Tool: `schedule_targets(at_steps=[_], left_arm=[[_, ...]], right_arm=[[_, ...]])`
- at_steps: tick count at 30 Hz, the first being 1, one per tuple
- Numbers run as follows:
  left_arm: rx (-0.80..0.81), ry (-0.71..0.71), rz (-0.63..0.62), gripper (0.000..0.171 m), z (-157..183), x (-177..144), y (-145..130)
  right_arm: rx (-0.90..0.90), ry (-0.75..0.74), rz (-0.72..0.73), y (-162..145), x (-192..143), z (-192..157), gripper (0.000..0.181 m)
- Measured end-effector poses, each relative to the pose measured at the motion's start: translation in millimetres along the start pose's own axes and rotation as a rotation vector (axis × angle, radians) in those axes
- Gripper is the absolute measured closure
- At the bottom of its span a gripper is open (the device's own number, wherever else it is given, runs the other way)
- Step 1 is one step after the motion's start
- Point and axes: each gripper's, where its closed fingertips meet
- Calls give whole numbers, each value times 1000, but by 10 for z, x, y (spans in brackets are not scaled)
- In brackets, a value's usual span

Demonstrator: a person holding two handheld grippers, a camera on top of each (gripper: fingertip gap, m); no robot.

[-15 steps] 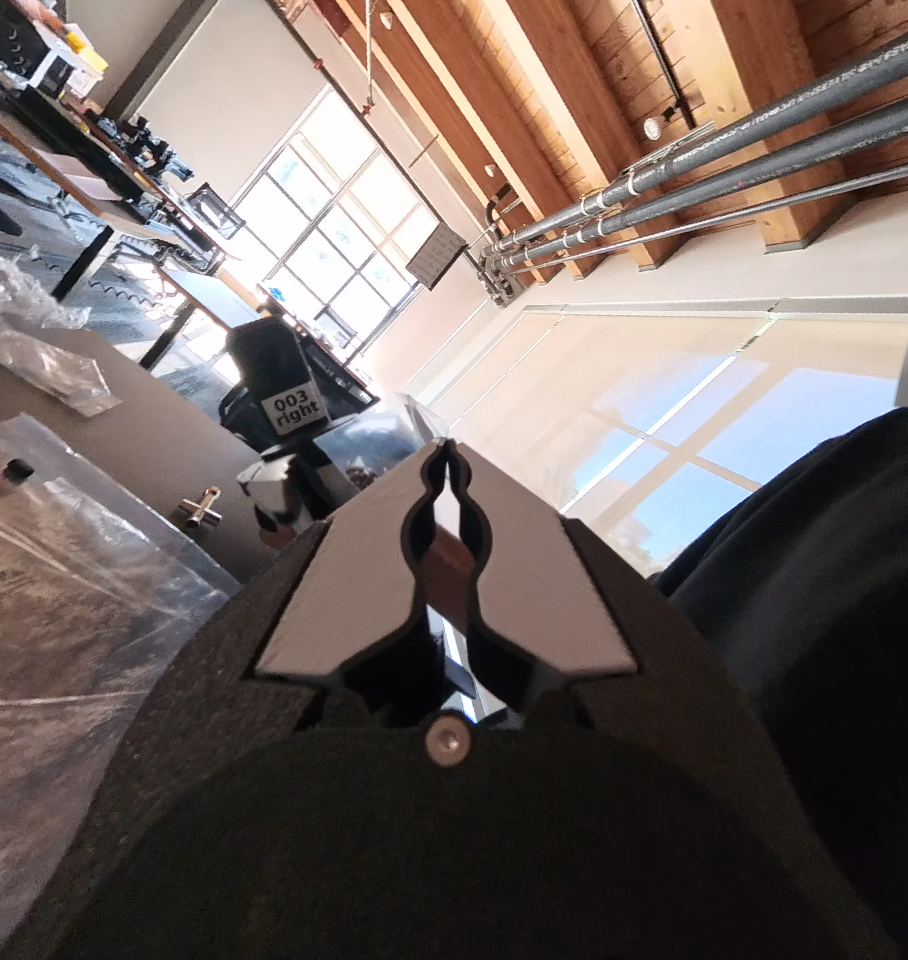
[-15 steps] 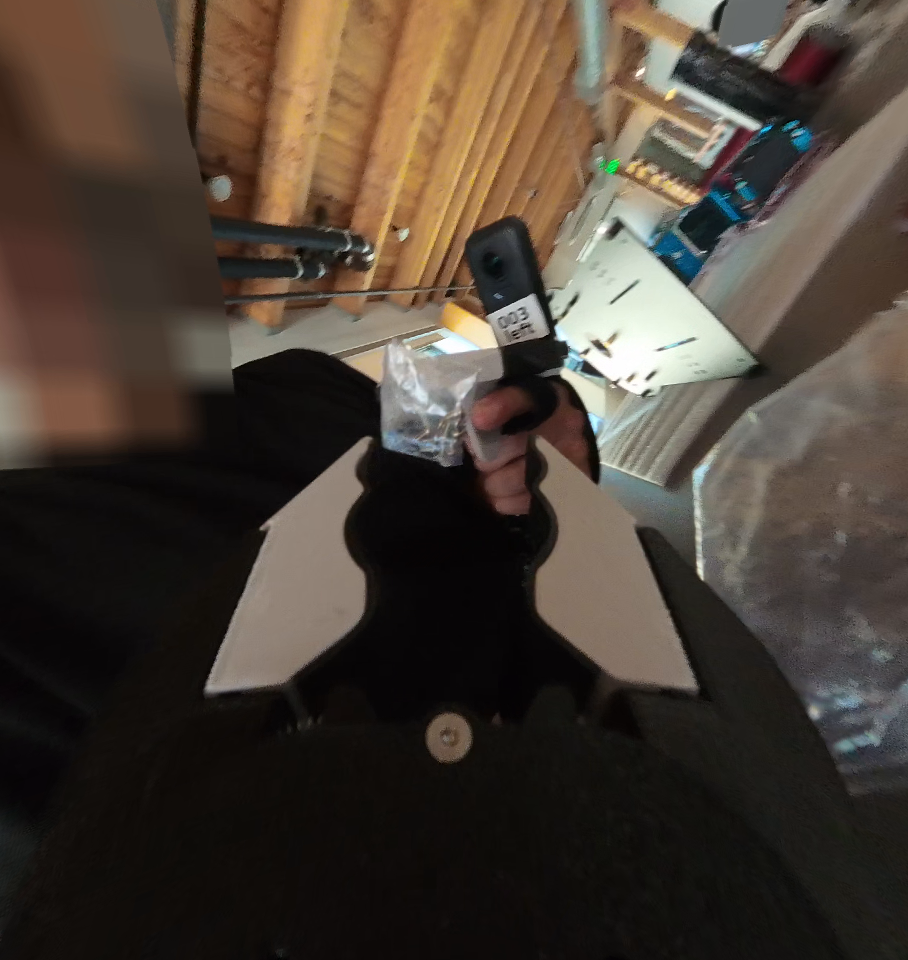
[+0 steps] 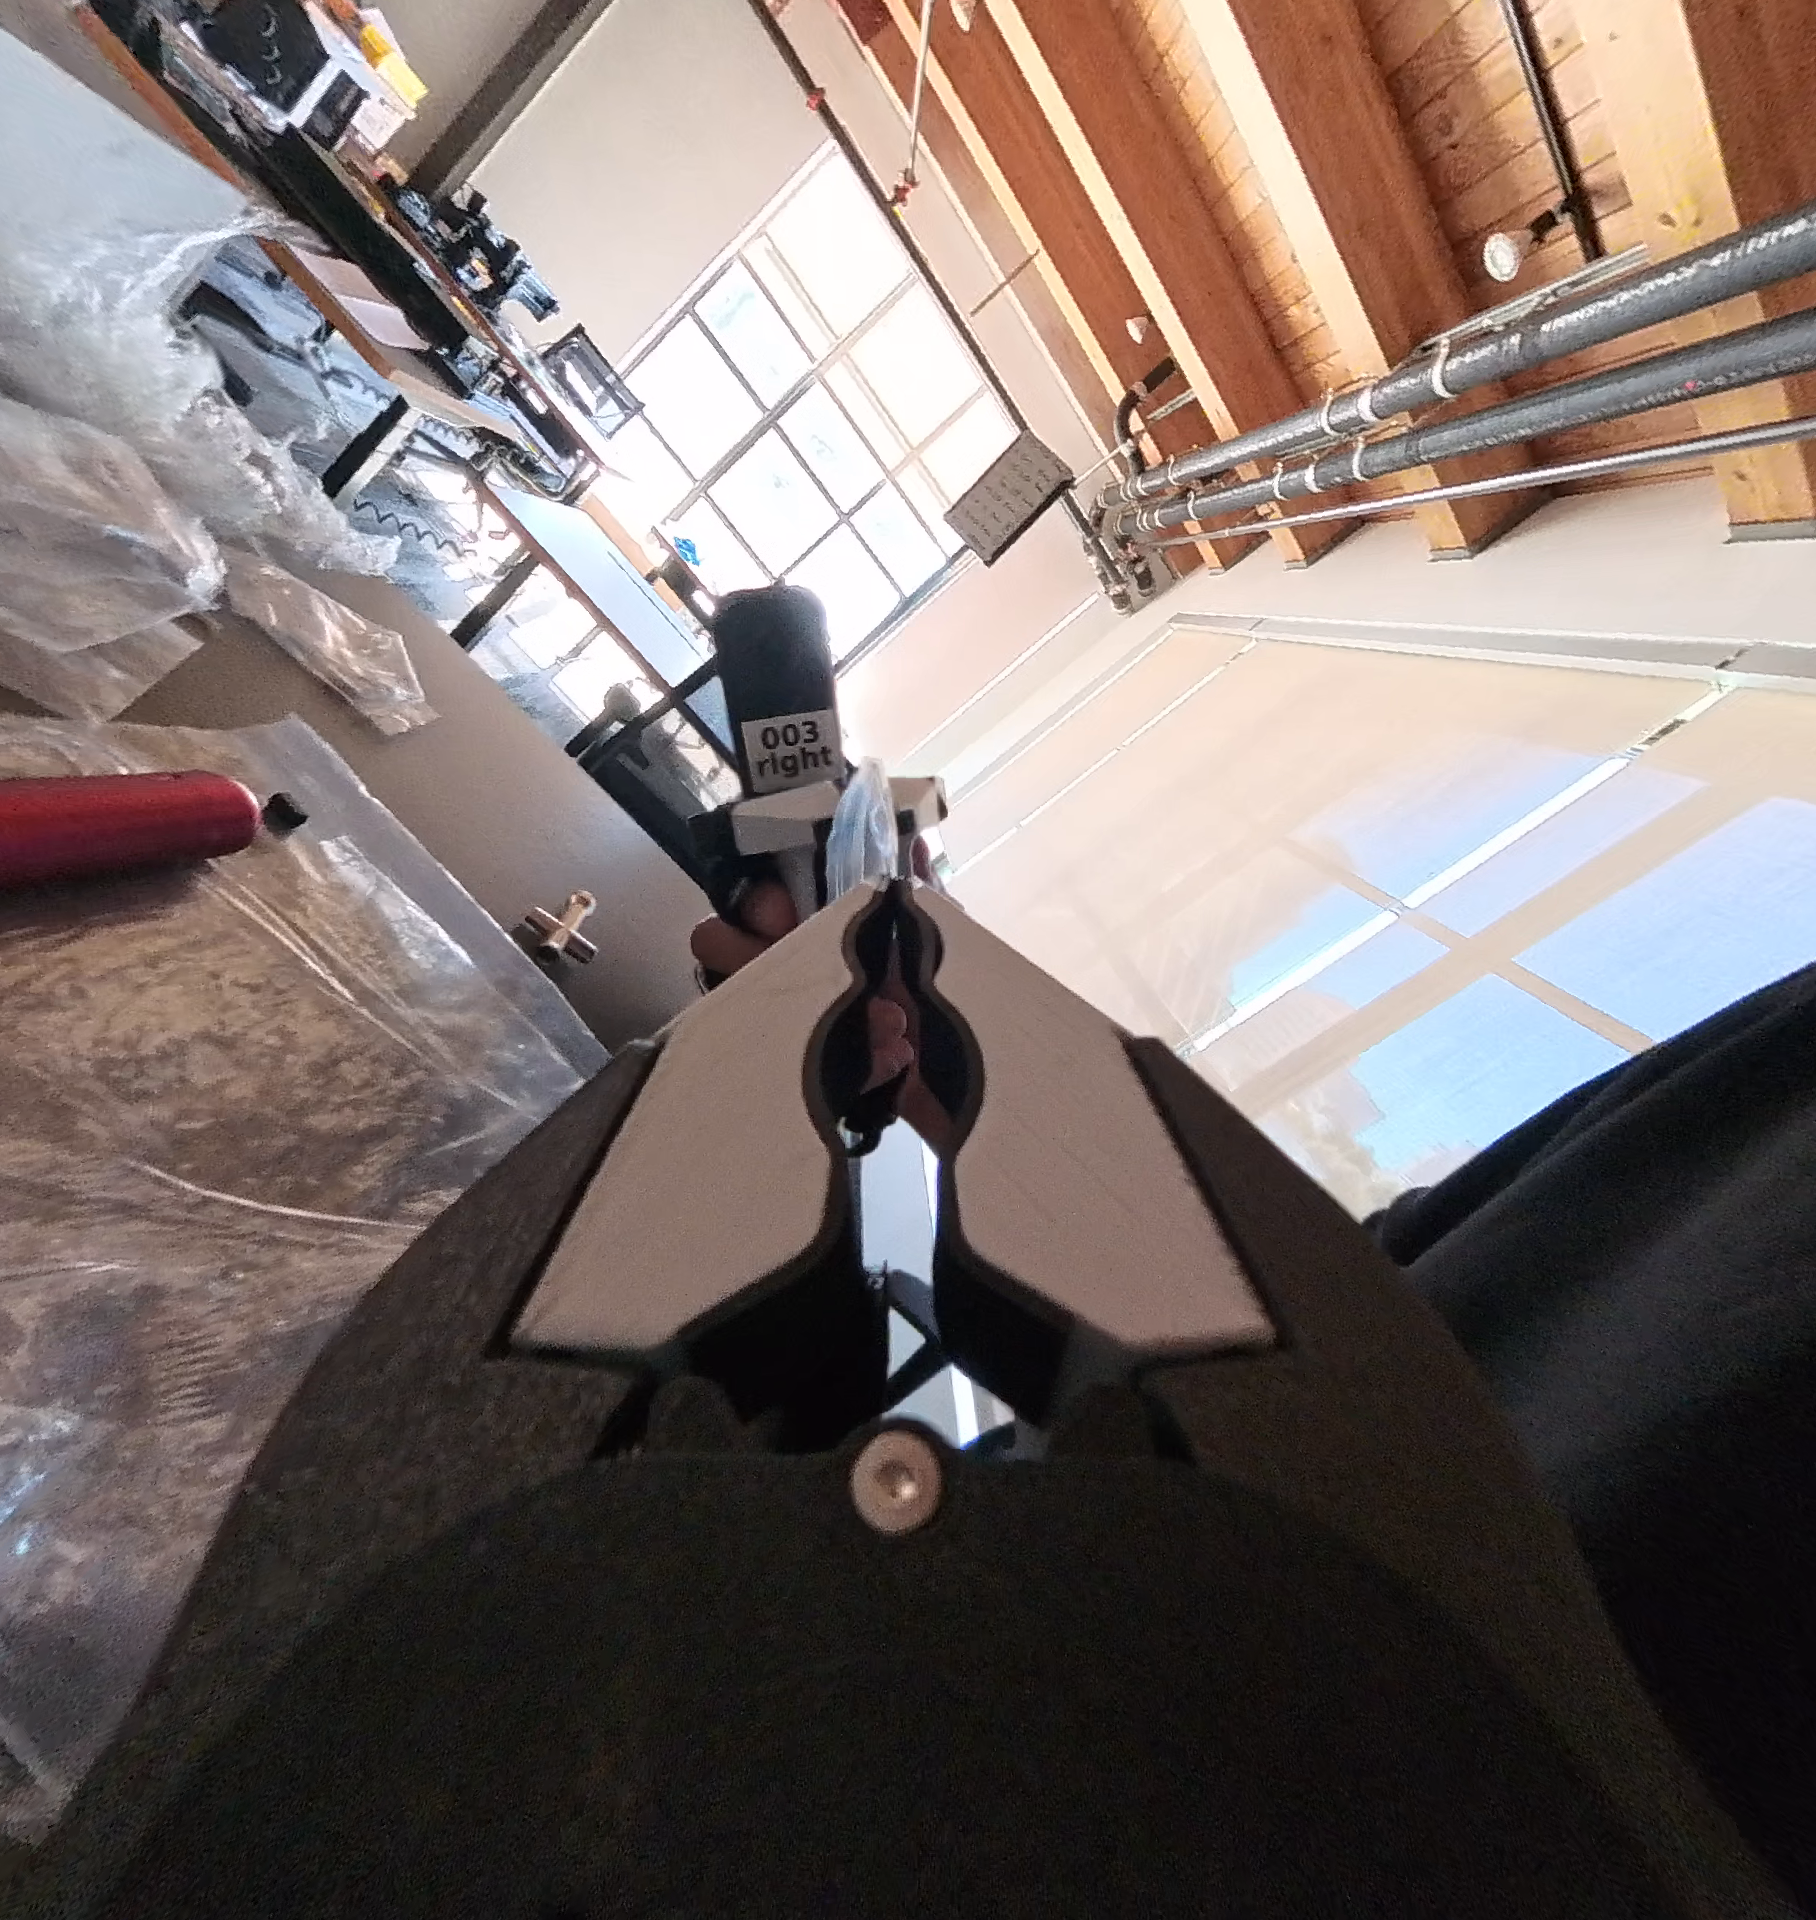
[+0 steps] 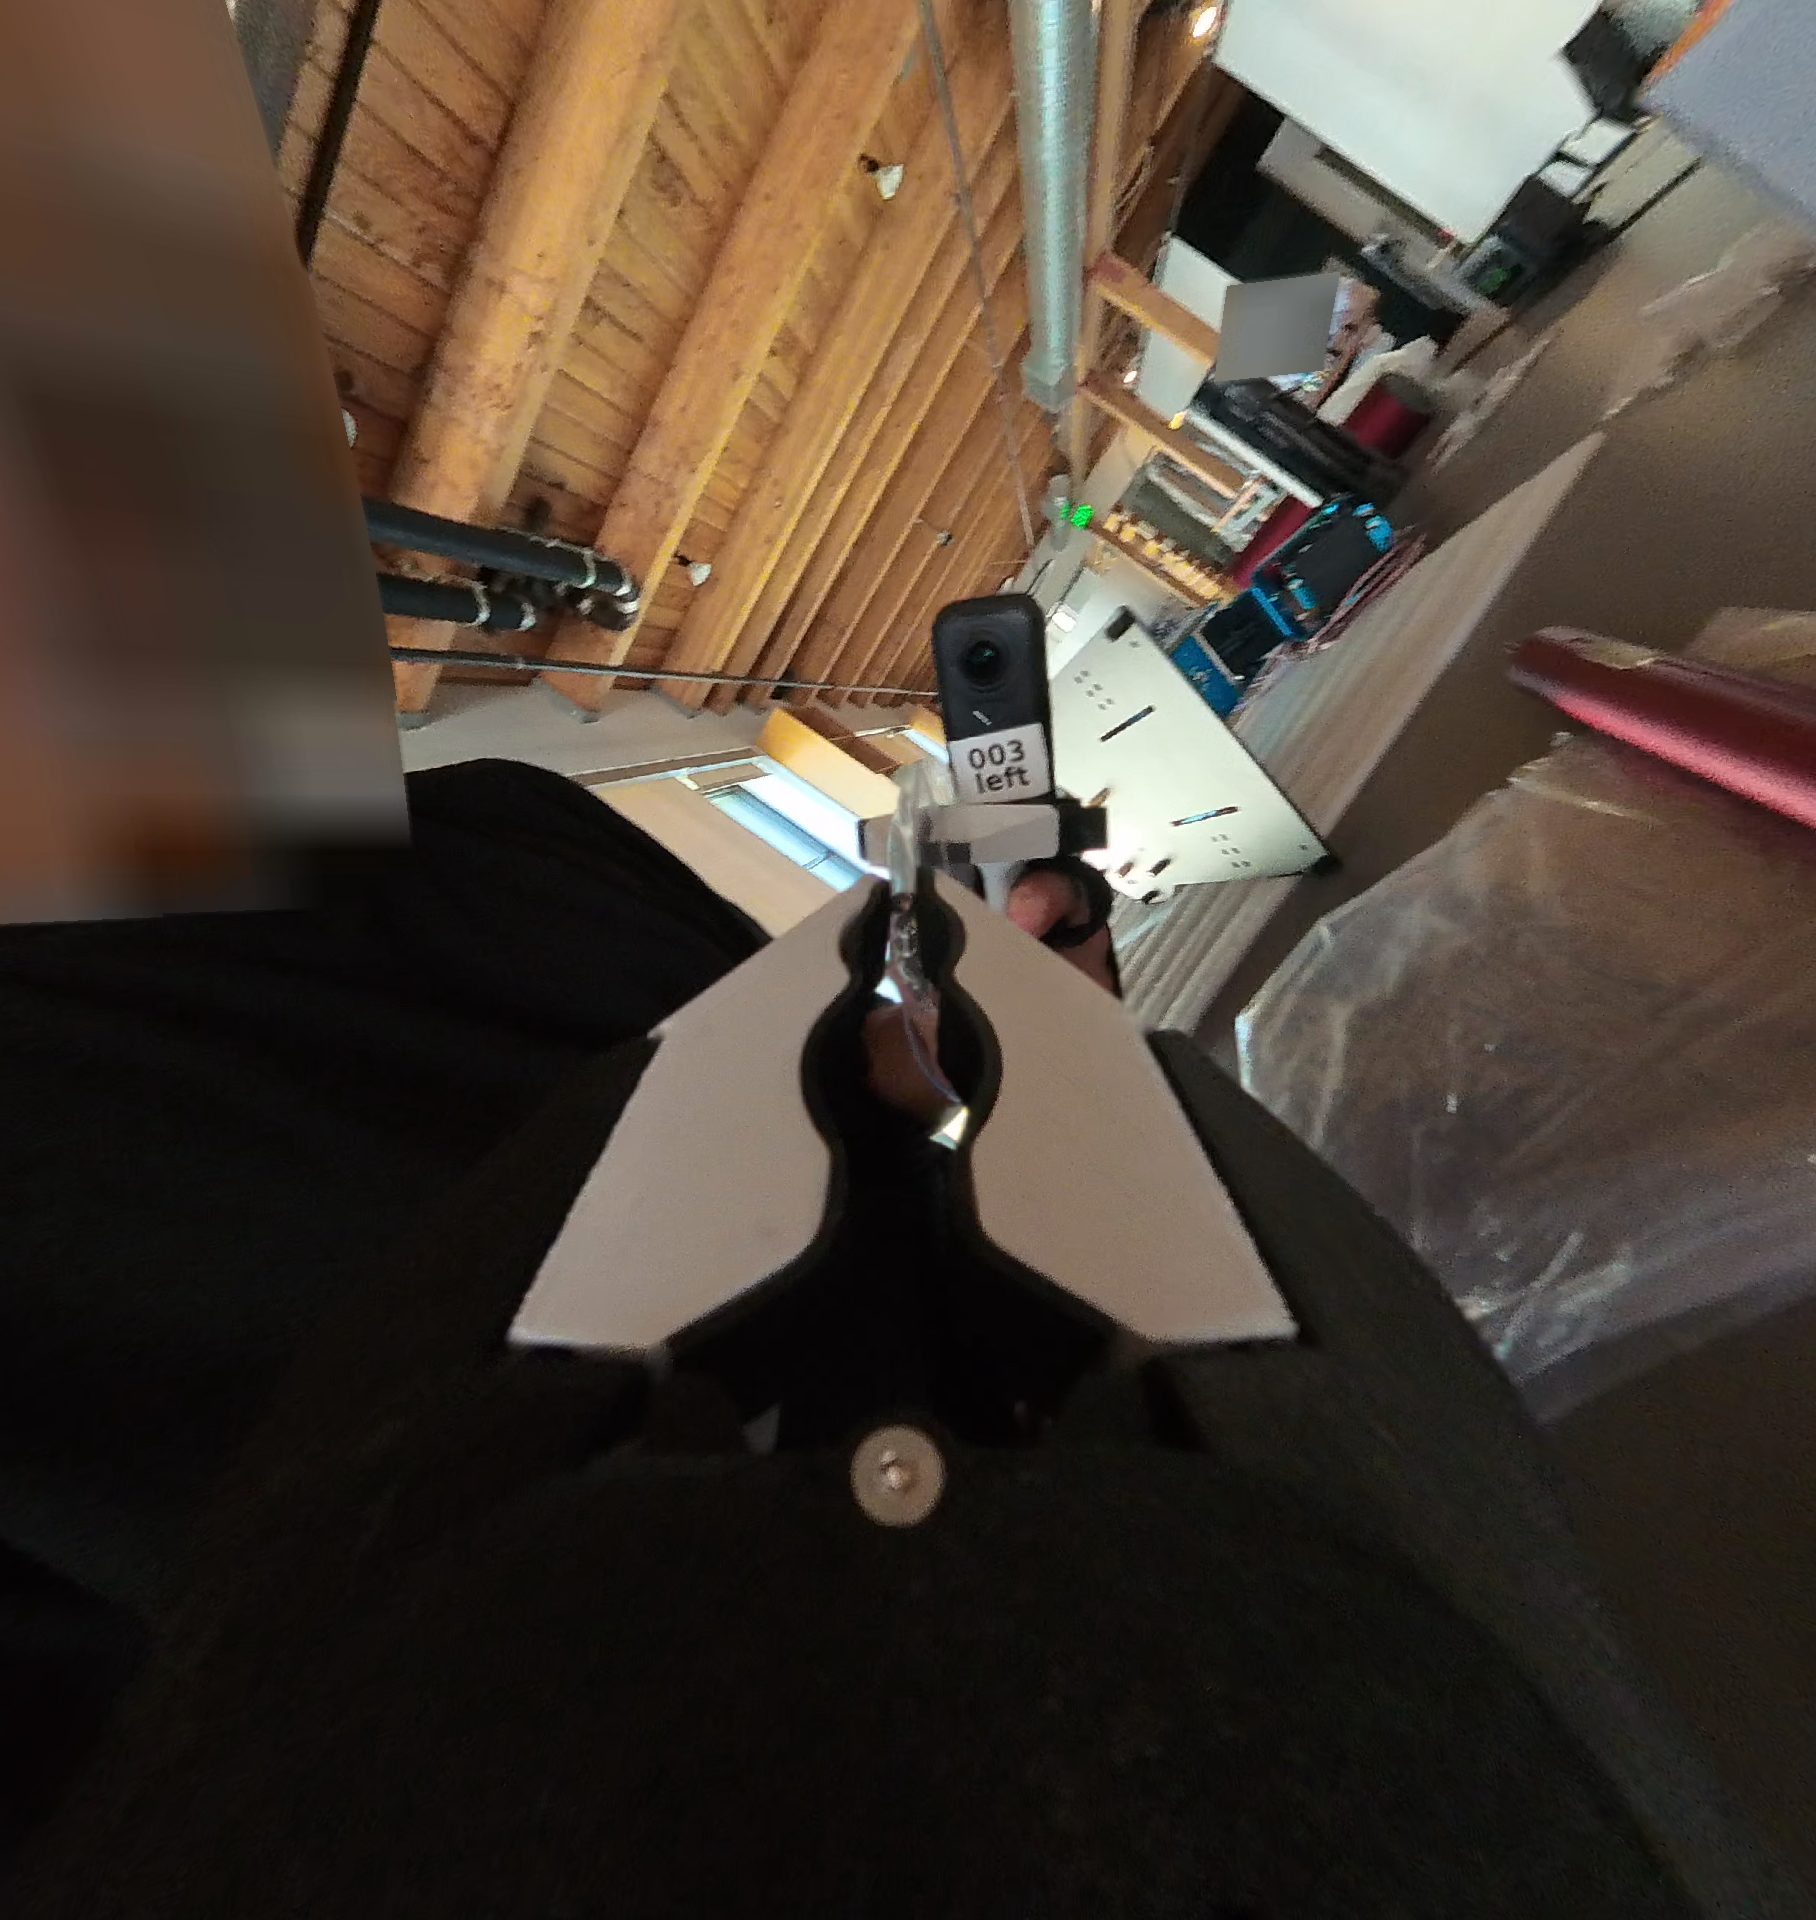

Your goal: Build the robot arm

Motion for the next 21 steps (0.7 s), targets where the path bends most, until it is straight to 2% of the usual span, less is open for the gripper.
schedule_targets(at_steps=[3, 5, 8, 14, 21], left_arm=[[-37, 6, 25, 171, -48, -24, 8], [-65, -5, 44, 171, -61, -44, 27], [-72, -34, 59, 171, -30, -53, 56], [-56, -36, 45, 171, -6, -49, 62], [-2, 74, -10, 171, -147, -93, -7]], right_arm=[[5, -8, 19, 33, 0, 16, 176], [7, 58, 15, 15, -12, -91, 172], [-25, 23, -14, -59, 33, -81, 173], [-45, 7, 27, 10, 18, -111, 178], [-56, -118, 27, 41, 42, 25, 181]])
Point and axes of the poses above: each gripper's, where its closed fingertips meet, x out along the fingers, y out of its top, z = x × y across the jaws, and after that the axes turned 13 degrees about -y, right-handed
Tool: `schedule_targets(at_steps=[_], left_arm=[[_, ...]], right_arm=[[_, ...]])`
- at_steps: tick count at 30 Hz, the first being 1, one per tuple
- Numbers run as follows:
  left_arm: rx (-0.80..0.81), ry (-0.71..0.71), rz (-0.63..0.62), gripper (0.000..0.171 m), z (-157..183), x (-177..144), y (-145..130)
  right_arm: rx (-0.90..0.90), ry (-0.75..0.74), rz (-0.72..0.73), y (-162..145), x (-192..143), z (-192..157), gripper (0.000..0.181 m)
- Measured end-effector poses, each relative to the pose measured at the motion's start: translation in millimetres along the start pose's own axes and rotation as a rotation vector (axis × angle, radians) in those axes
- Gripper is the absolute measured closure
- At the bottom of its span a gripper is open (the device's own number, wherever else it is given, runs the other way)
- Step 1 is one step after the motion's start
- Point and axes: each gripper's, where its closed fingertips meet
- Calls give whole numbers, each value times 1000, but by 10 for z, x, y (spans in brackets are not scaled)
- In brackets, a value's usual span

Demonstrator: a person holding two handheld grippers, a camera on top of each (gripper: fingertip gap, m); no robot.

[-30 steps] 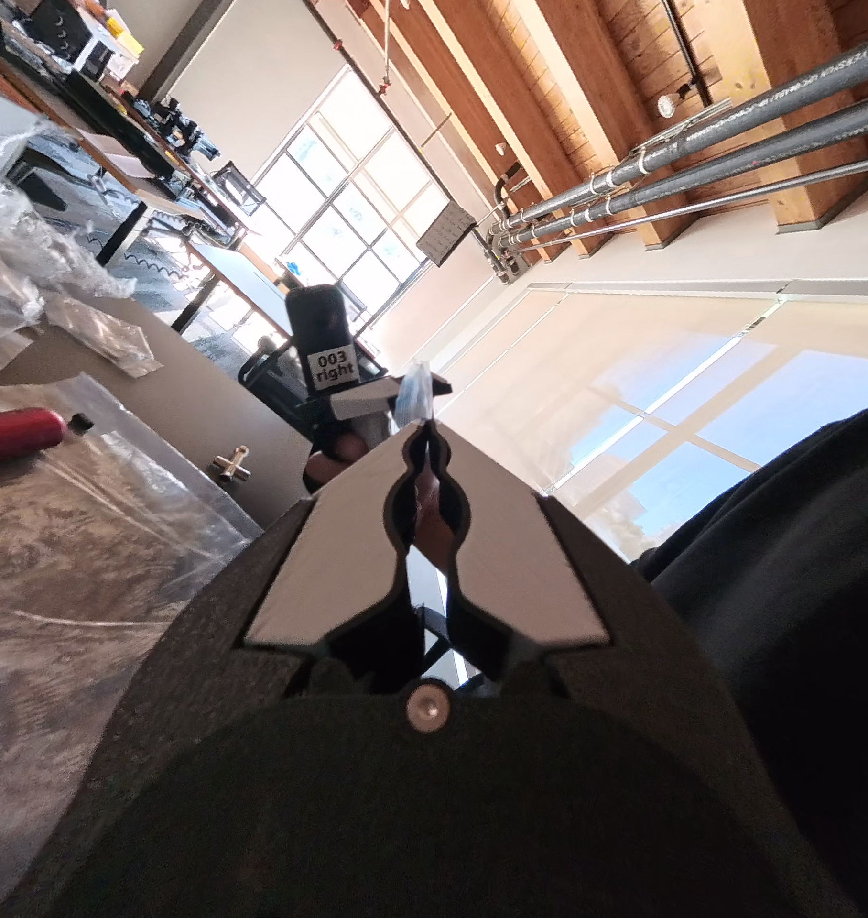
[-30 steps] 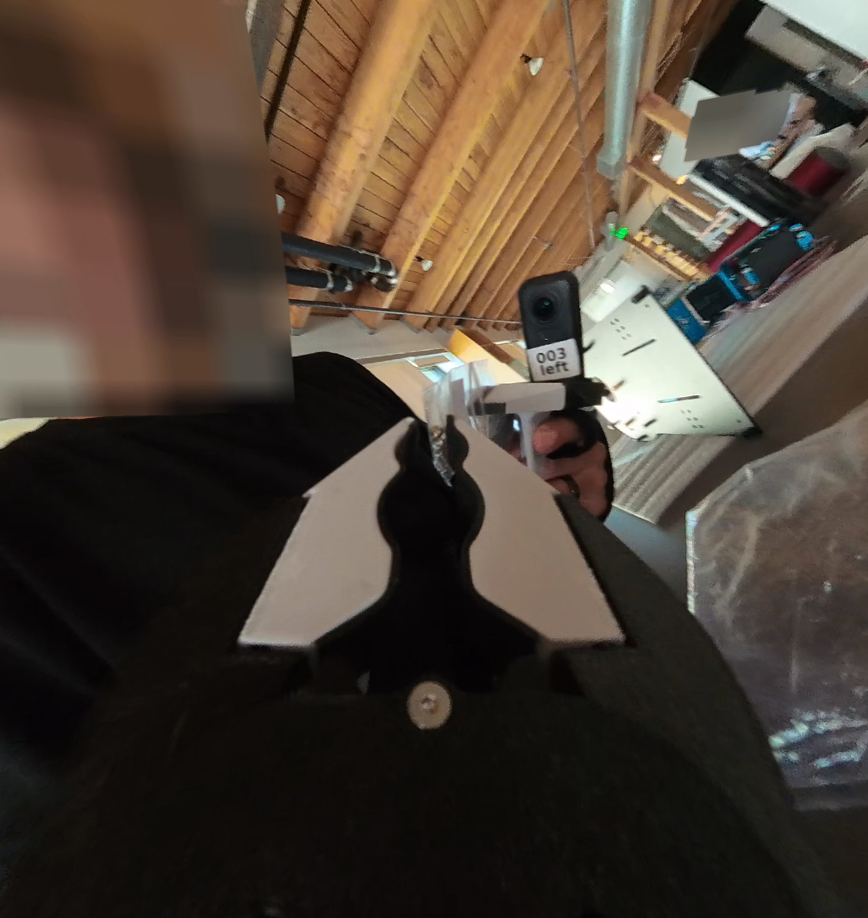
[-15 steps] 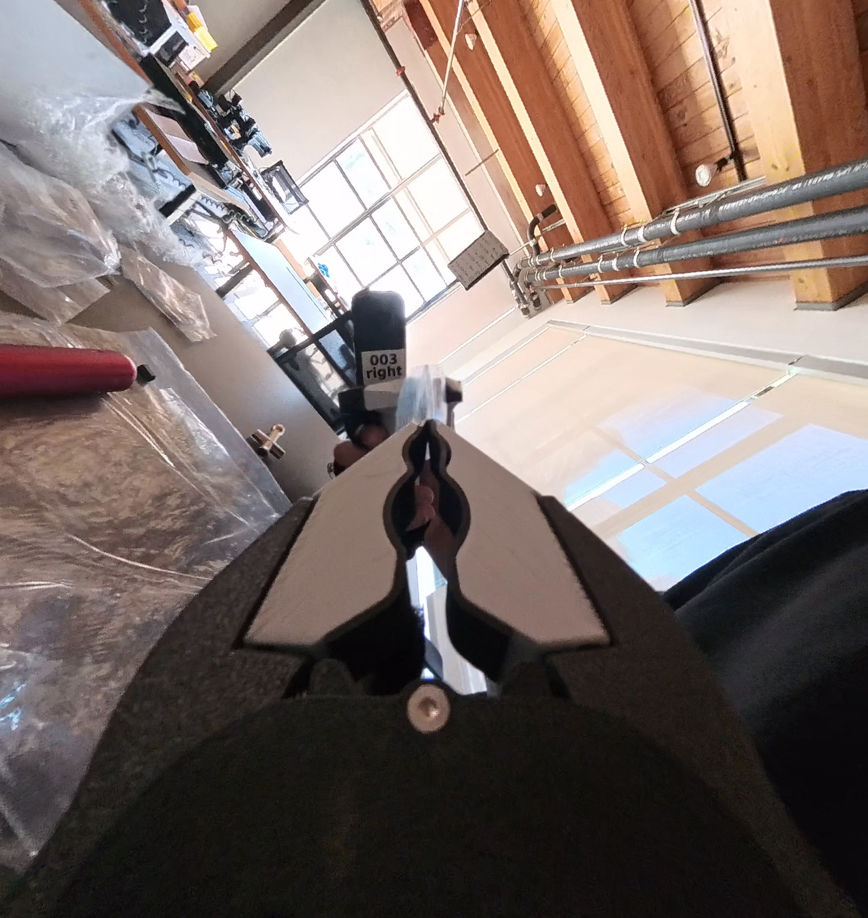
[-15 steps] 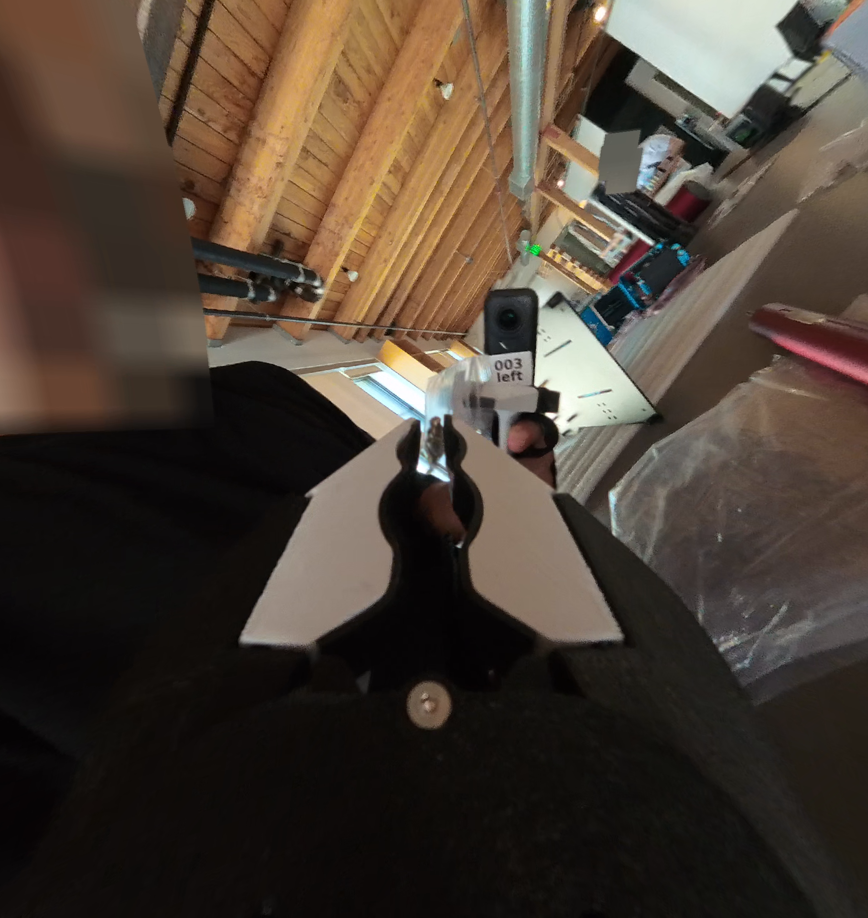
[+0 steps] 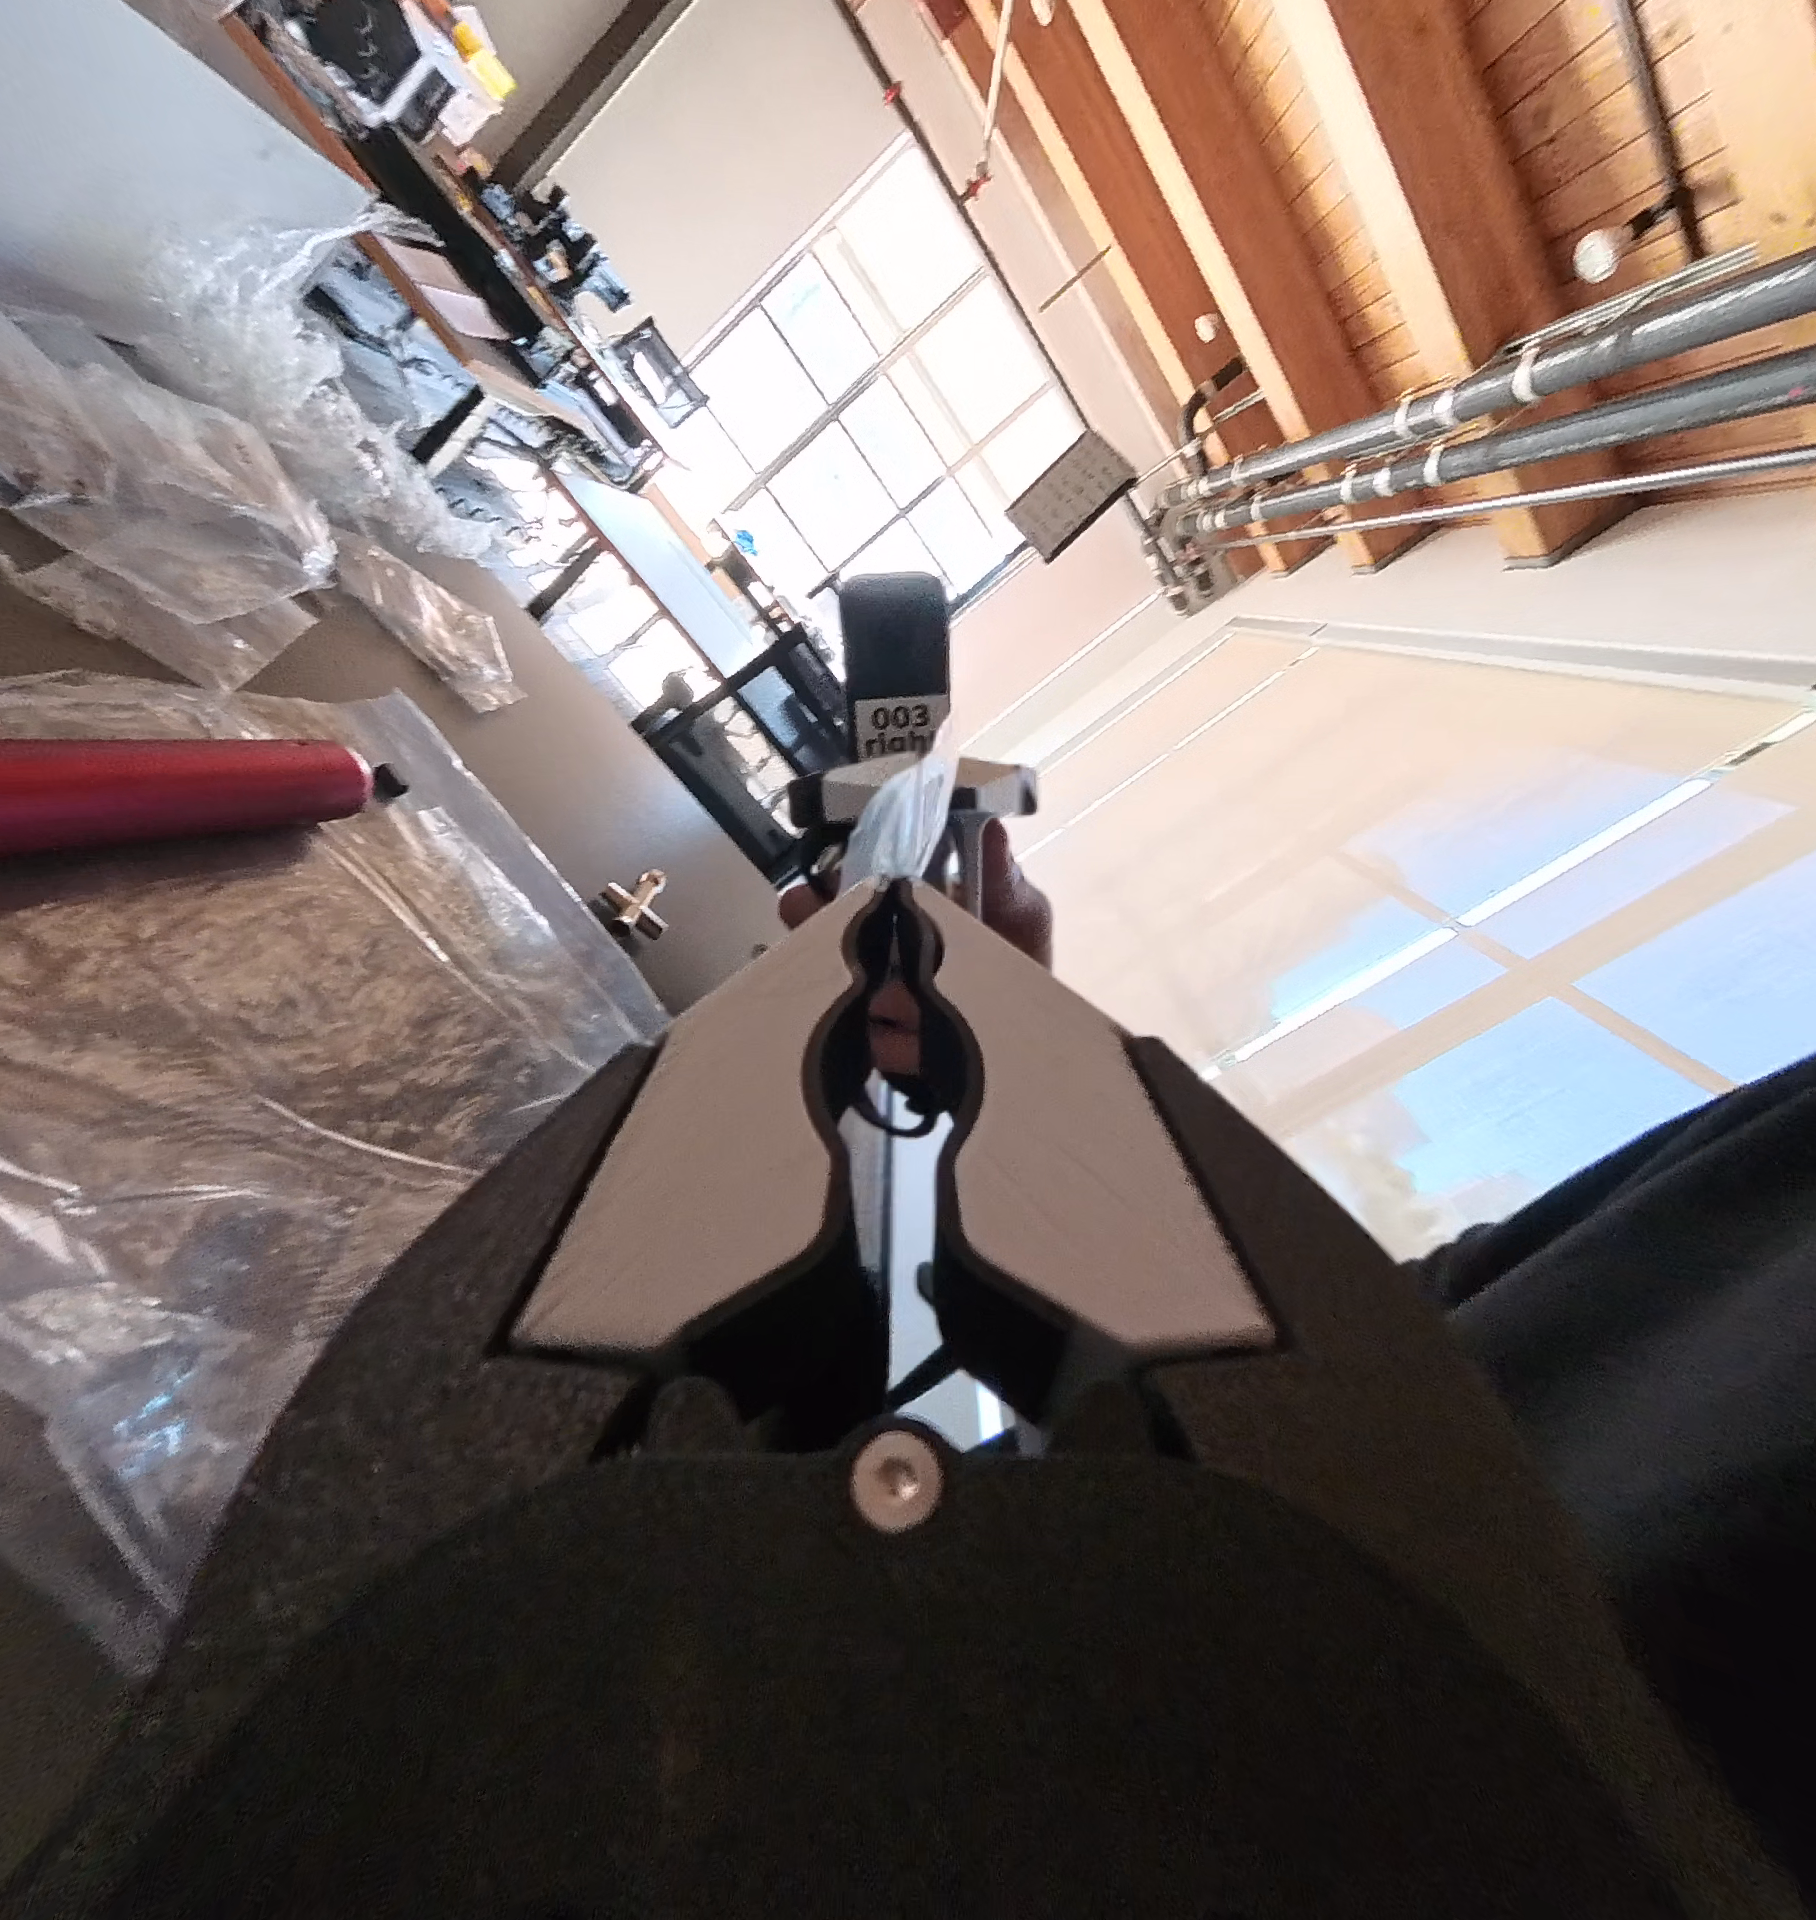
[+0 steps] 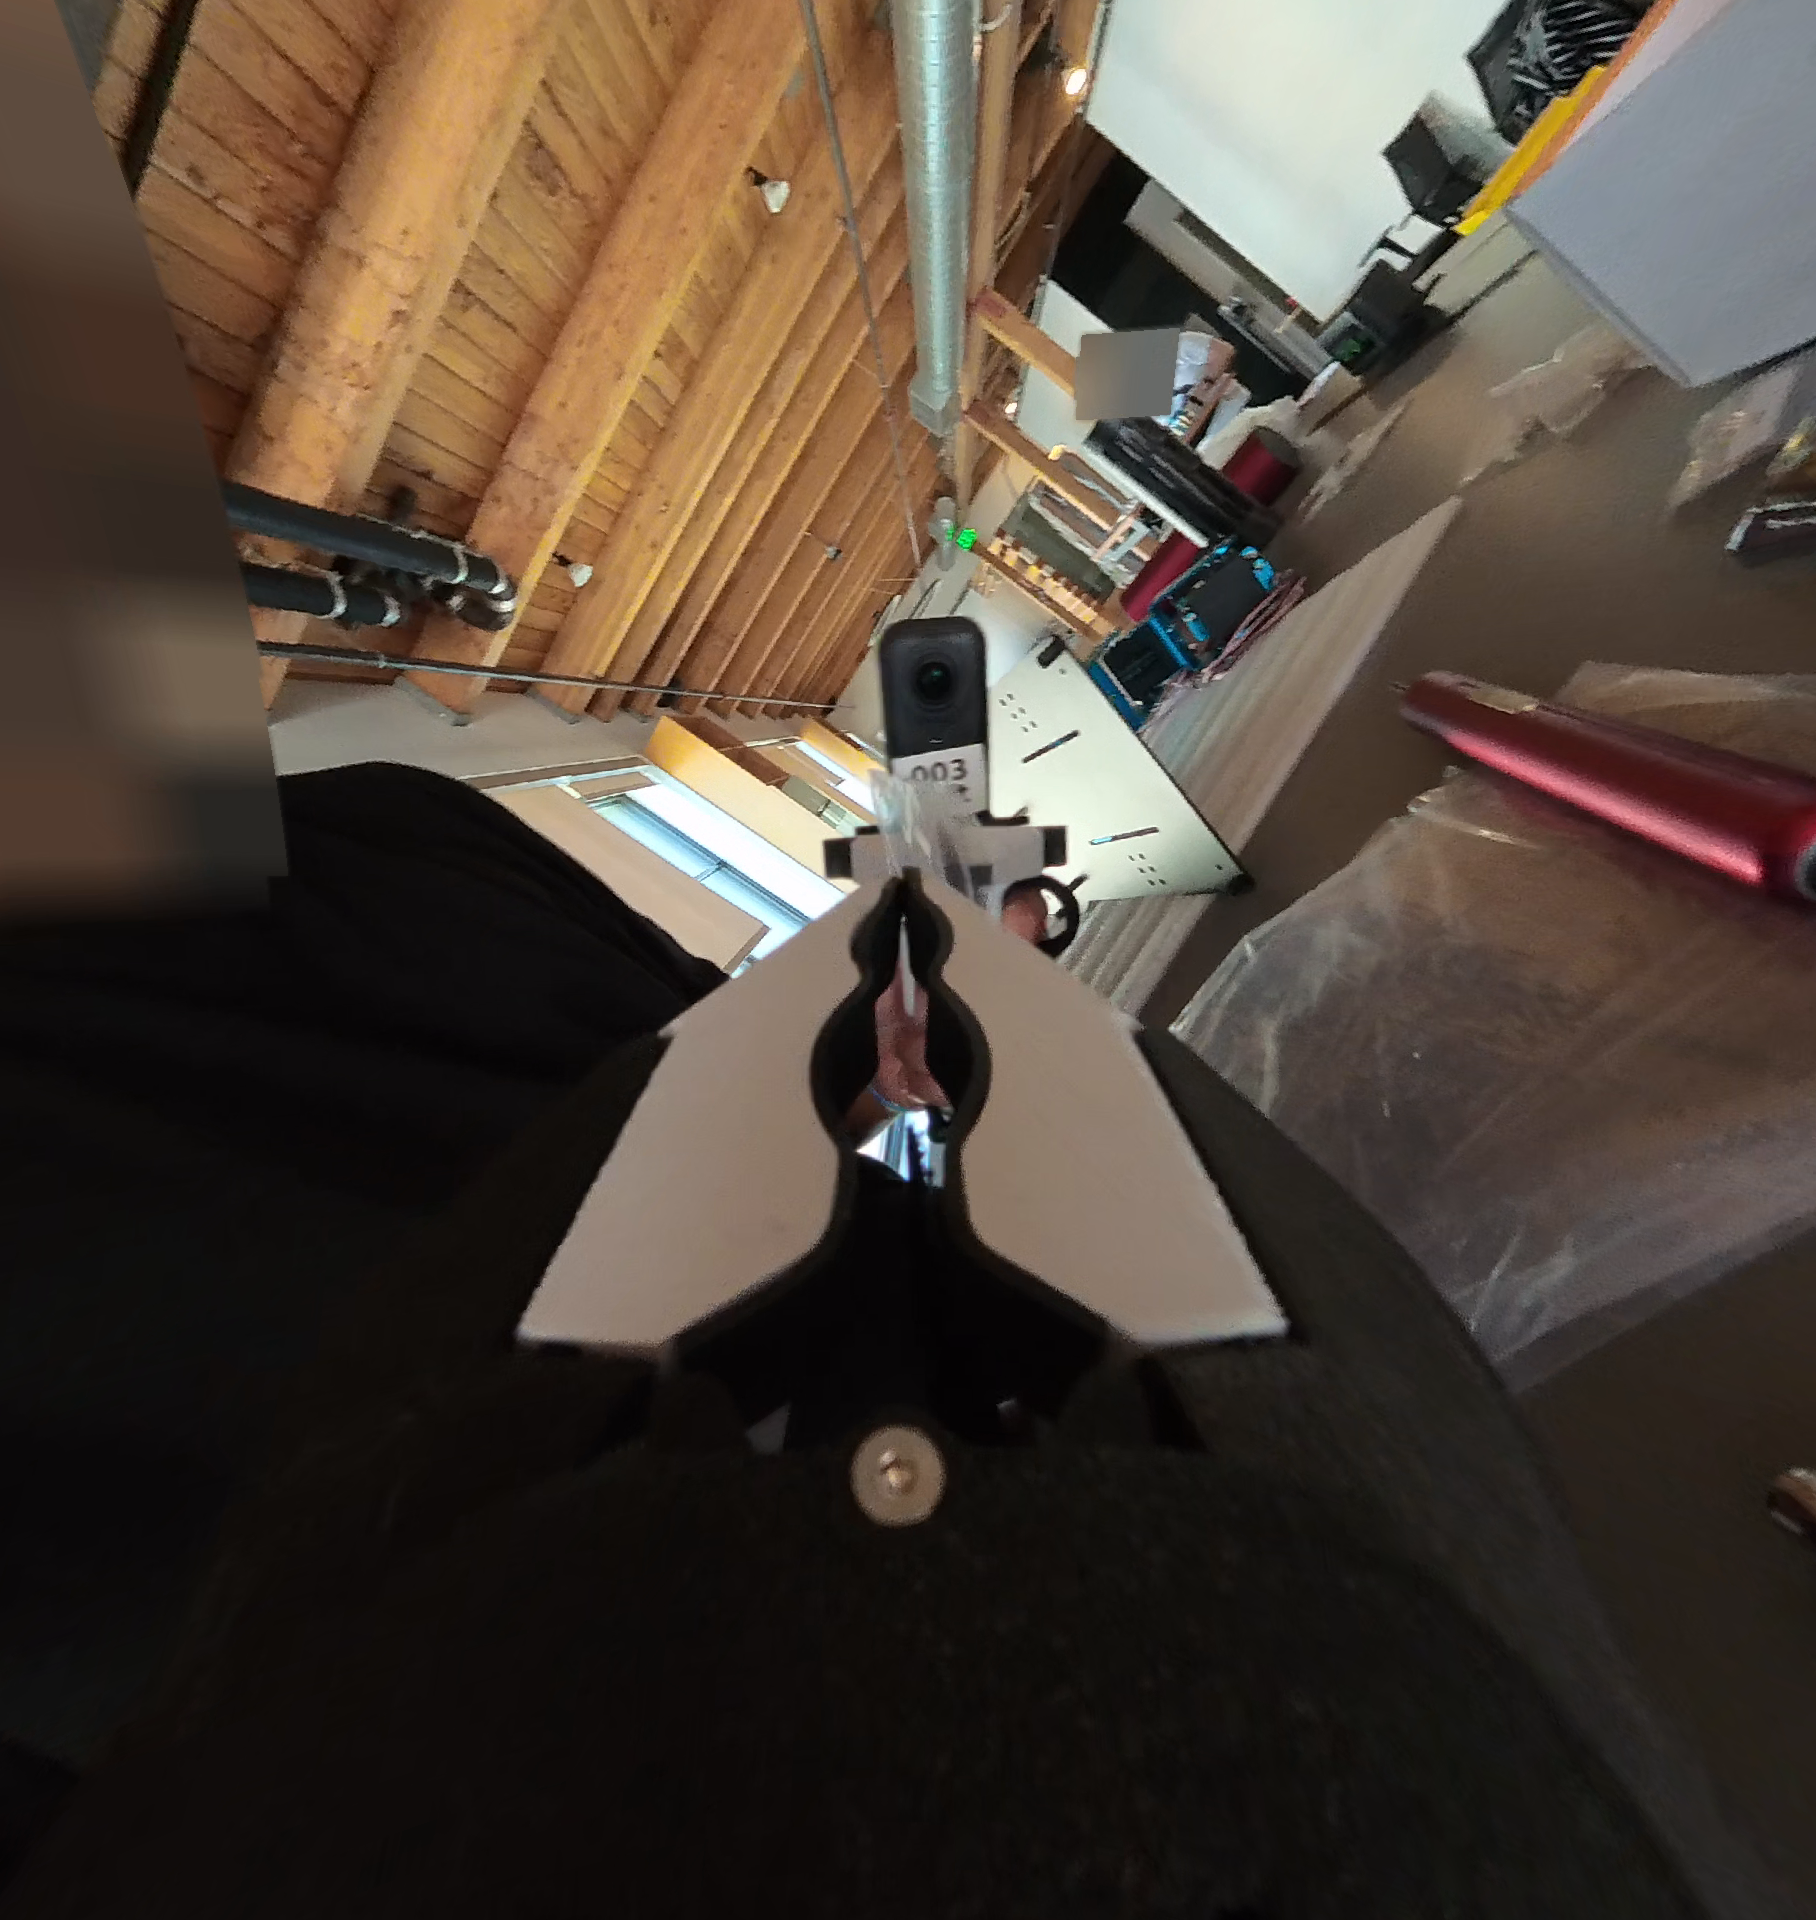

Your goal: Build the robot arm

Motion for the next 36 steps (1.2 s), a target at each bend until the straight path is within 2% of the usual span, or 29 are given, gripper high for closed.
schedule_targets(at_steps=[4, 9, 11, 12, 13, 15, 19, 21, 26, 30, 32, 36], left_arm=[[34, 143, -65, 171, -192, -32, -85], [18, 332, -174, 171, -508, -101, -309], [62, 421, -232, 159, -615, -159, -394], [87, 452, -258, 151, -631, -182, -424], [111, 470, -279, 149, -623, -200, -448], [155, 494, -305, 149, -578, -238, -478], [263, 529, -353, 147, -522, -313, -494], [351, 582, -385, 141, -563, -340, -446], [509, 688, -469, 117, -712, -267, -357], [545, 698, -470, 113, -713, -225, -351], [579, 721, -480, 110, -750, -212, -336], [598, 753, -519, 110, -881, -121, -350]], right_arm=[[47, -89, -12, -23, 20, 155, 181], [-10, -371, -50, -138, 3, 541, 181], [-53, -465, -86, -162, -9, 613, 181], [-83, -518, -113, -169, -15, 641, 181], [-115, -554, -150, -182, -7, 634, 181], [-194, -648, -242, -204, 21, 640, 181], [-317, -811, -514, -336, 103, 729, 181], [-309, -813, -563, -345, 172, 730, 181], [-255, -860, -553, -279, 235, 764, 181], [-274, -897, -515, -217, 253, 709, 181], [-234, -854, -515, -261, 295, 663, 181], [-223, -872, -485, -246, 294, 657, 181]])
Point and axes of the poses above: each gripper's, where its closed fingertips meet, x out along the fingers, y out of its top, z = x × y across the jaws, and after that the axes turned 13 degrees about -y, right-handed
